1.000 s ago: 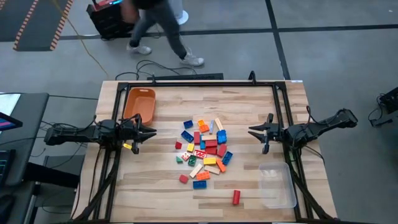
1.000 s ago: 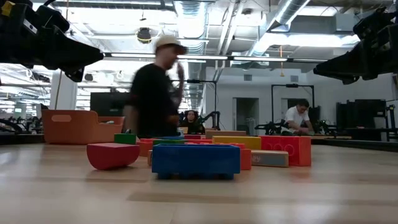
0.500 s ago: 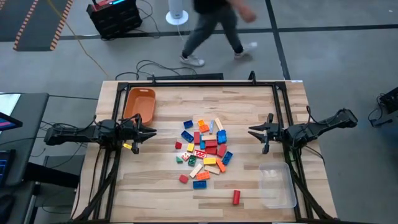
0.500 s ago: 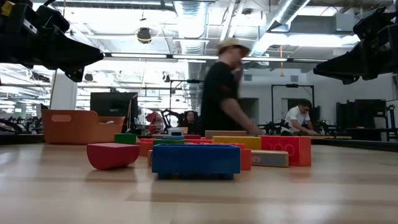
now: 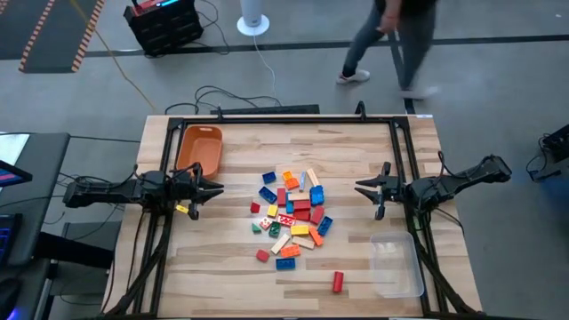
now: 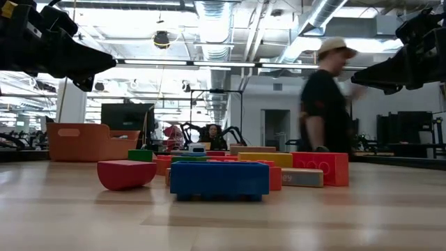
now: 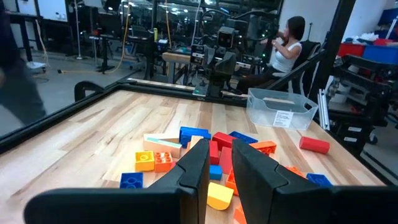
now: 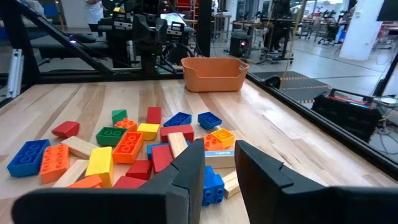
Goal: Sort blocks by size
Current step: Put the small blue game piece into the orange bin
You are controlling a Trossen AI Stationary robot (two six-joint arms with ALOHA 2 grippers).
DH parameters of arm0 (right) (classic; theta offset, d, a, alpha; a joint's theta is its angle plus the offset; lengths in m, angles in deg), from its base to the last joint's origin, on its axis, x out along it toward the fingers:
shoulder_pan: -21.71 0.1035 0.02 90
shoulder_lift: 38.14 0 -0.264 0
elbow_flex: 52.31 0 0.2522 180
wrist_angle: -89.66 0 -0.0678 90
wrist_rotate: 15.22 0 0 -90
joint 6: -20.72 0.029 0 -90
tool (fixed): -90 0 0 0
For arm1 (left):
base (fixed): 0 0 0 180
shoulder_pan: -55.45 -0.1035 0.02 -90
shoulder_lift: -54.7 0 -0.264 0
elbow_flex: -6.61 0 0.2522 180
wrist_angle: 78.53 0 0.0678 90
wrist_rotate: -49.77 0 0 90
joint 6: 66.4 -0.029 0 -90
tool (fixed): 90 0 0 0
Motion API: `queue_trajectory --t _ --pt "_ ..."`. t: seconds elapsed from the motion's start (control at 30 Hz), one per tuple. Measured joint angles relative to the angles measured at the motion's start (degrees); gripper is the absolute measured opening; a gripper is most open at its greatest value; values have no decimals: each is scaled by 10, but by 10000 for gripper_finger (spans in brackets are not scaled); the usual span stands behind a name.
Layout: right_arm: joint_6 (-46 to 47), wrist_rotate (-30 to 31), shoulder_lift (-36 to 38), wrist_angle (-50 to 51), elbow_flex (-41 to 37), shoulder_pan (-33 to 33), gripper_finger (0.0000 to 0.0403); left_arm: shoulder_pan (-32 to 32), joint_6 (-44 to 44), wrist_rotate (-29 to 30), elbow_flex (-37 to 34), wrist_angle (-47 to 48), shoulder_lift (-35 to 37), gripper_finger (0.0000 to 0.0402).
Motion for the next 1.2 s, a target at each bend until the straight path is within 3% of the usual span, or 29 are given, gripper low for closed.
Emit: queue_trajectory --t 0.13,0.23,0.37,0.57,0.67,0.8,0.97,1.07,1.2 --pt "6 8 0 -20 -2 -12 118 0 73 2 0 -9 0 63" --pt "82 7 0 -29 -3 -18 118 0 109 2 0 -9 0 63" --pt "142 7 0 -32 -3 -29 118 0 100 17 0 -9 0 63" --pt "128 26 0 -65 -2 -55 118 -16 100 72 41 42 -44 54" --pt "85 28 0 -132 -2 -86 118 -39 66 75 76 35 -110 40" --pt "107 8 -3 -209 -1 -125 118 -81 22 70 129 35 -231 20" --pt "117 -147 -39 -224 0 -159 118 -121 -22 35 206 32 -394 14" --pt "153 -170 -88 -228 0 -158 120 -128 -48 34 255 30 -482 38" --pt "170 -170 -177 -276 0 -144 141 -132 -72 33 326 54 -587 101"
